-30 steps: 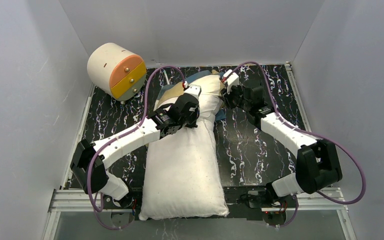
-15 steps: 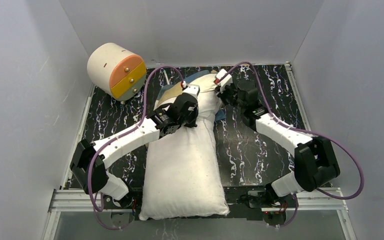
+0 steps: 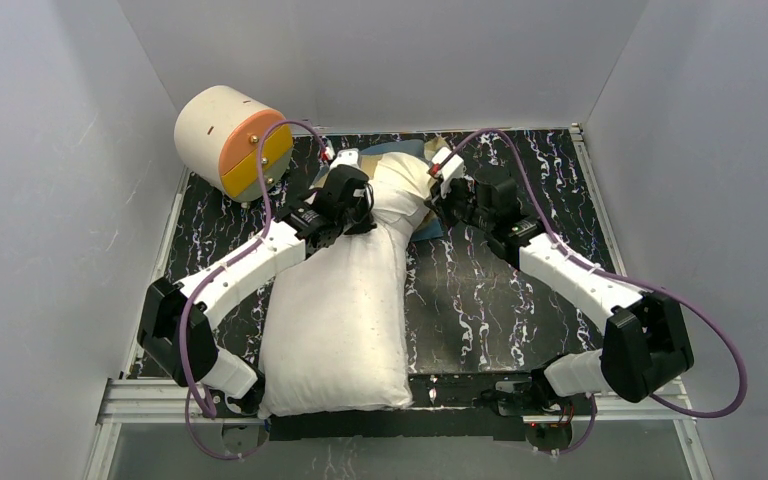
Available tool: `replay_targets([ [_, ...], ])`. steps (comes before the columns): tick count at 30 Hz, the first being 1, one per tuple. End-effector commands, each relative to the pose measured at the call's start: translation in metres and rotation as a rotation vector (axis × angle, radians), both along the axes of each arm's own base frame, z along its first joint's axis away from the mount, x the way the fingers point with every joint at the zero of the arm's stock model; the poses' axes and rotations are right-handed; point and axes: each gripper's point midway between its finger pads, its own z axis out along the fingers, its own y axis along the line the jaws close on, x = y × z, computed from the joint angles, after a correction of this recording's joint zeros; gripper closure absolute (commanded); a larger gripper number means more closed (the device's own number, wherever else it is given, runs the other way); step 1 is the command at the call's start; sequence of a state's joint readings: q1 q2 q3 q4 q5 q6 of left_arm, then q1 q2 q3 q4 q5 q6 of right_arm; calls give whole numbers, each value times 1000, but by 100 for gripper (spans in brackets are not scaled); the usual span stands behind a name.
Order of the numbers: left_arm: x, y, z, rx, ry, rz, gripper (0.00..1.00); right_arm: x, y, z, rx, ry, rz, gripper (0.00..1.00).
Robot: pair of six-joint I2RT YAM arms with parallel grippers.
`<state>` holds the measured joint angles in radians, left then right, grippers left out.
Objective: Put the pillow into the pillowcase
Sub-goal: Stuff the pillow into the pillowcase.
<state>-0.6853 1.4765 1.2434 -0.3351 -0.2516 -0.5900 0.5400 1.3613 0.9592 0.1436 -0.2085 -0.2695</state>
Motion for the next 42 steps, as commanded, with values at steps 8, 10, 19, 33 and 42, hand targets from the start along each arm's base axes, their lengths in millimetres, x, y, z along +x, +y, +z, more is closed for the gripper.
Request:
replay_targets([
  [8, 32, 29, 29, -57, -108, 224, 100, -60, 50, 24, 193, 248, 165, 99],
  [10, 29, 30, 28, -67, -107, 231, 100, -56, 55, 37, 299, 292, 118, 99],
  [19, 35, 33, 29, -63, -118, 268, 100, -99, 100, 92, 410, 585, 329, 99],
  [33, 36, 50, 40, -54, -125, 322, 100, -155, 97, 78, 467, 864, 288, 99],
  [42, 47, 34, 67, -231, -128, 309, 100, -133, 106, 70, 294, 759, 115, 99],
])
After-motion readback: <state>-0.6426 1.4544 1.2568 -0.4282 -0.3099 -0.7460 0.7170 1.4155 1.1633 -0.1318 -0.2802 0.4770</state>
